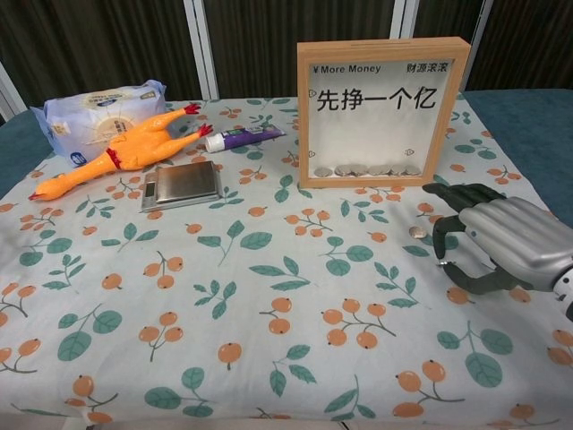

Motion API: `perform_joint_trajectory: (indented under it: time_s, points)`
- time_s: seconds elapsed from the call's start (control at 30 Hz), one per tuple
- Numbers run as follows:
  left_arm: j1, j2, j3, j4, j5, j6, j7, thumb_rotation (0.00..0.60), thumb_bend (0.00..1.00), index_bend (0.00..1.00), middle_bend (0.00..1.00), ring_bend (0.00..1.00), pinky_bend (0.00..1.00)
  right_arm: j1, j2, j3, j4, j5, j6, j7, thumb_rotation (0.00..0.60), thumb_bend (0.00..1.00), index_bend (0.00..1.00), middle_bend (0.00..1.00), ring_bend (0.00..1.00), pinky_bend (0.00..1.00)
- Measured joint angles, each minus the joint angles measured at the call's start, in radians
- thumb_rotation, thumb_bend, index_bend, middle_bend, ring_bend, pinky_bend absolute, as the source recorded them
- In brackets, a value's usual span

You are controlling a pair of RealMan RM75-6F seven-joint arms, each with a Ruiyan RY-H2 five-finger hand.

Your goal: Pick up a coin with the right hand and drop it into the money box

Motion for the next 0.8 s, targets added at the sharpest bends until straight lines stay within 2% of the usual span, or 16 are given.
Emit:
perform_joint_trajectory:
  time_s: [0.8]
  points:
    - [0.001,-0.002,0.002,0.004,-0.006,-0.007,-0.008,0.600,0.36,0.00,0.00,0.00,0.00,-0.001,-0.014,0.009,0.019,-0.007,0.029,0.027,0.600,0.58,0.73,0.10,0.00,0.00]
